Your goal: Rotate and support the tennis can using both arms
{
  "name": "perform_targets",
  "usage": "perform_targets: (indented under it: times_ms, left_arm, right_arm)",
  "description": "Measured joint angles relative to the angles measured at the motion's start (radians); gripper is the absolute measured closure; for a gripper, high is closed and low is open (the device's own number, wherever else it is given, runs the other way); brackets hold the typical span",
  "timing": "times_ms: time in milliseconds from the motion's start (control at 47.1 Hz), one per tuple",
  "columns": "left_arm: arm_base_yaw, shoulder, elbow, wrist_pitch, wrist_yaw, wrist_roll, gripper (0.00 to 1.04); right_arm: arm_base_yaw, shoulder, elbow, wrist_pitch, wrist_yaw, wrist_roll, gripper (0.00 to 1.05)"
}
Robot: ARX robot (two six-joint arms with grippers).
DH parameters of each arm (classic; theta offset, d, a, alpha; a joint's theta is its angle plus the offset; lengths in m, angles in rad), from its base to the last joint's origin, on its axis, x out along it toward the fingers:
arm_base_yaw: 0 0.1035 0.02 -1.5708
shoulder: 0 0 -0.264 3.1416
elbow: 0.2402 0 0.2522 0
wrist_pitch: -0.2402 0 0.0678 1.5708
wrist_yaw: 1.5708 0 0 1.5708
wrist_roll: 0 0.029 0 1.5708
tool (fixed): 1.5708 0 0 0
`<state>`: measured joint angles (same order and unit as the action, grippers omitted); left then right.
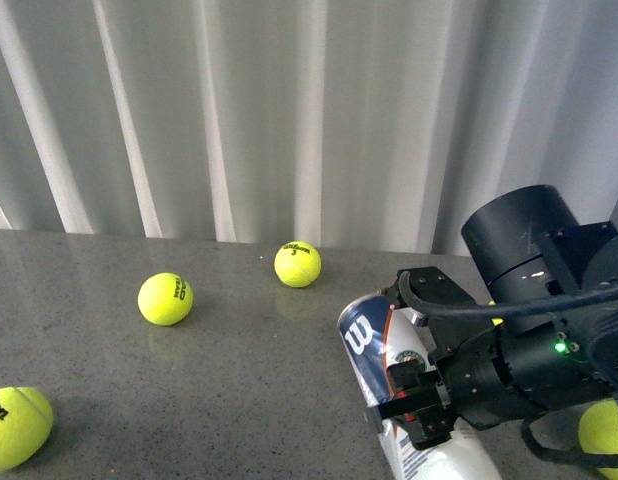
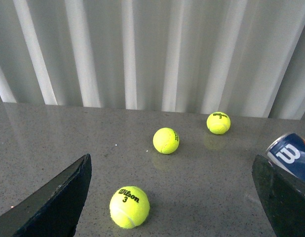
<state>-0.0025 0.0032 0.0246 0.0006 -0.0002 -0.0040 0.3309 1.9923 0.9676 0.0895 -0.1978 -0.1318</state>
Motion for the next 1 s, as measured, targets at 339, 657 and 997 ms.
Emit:
perform_targets:
  times_ms: [339,657,997]
  left_arm:
    - [0.0,0.0,0.0,0.0,0.0,0.0,0.07]
    - [0.0,0.0,0.0,0.0,0.0,0.0,0.07]
    - [0.0,0.0,0.0,0.0,0.0,0.0,0.07]
  right_arm:
    - [-0.02,-0.181,-0.048,0.032,-0.109,-0.855,0.85]
    - [-0.028,-0.115,-0.076,0.031,-0.086,-1.497,0.93]
    - [0.01,-0.02,-0.055,0.087,-0.085,-1.362,0.97]
